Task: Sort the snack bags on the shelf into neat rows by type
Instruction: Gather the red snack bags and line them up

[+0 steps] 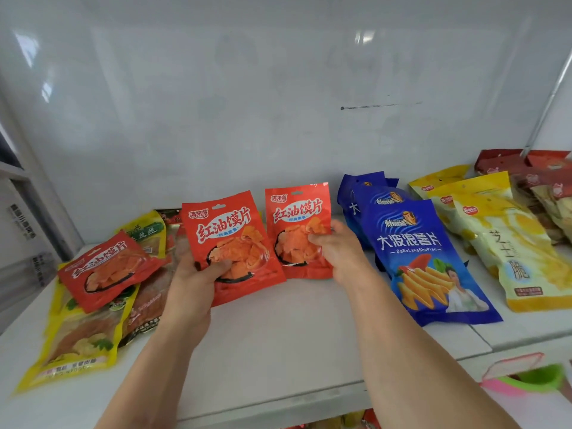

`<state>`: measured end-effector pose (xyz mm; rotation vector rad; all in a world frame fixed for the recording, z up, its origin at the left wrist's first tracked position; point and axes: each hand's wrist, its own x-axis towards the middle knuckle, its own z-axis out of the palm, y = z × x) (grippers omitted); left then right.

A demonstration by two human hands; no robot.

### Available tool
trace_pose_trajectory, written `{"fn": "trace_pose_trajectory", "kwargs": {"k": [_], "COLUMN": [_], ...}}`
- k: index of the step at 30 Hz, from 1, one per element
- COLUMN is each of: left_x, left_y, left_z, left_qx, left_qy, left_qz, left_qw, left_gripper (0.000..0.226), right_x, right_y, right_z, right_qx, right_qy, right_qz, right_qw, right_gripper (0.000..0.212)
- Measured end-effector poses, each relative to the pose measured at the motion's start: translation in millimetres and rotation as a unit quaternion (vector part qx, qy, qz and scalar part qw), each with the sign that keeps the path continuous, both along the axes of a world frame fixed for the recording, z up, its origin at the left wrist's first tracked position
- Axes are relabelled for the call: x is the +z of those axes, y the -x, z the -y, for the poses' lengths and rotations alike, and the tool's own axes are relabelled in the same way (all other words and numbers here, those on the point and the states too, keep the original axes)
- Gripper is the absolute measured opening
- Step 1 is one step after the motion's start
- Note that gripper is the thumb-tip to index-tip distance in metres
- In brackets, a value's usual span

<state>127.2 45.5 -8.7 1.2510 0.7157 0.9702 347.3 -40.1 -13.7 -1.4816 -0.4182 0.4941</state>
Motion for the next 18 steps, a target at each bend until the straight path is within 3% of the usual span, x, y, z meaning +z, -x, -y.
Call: {"fn": "trace_pose_trajectory", "kwargs": {"k": [8,14,18], "left_x": [-8,-16,-14], "left_y": [-16,-27,-48], "left_z": [-4,-6,-2], "left_qx": [-0.027,-0.032,-0.023], "left_qy": [0.02,-0.017,-0.054], "left_qz": [-0.036,-0.058,-0.1], "left_qw": [0.999,0.998,0.993], "left_gripper": [0.038,0.026,0.014], "right_x": [3,-10,-13], "right_y": [-40,-66,-79], "right_z": [-44,-59,-64], "right_qx": [-0.029,-0.044,-0.056], "right_qy": [0.142,0.179,0.148], "right_qz": [0.147,0.163,0.151], "right_qw": [0.979,0.969,0.976], "right_gripper": [0.023,0.019,0.013]}}
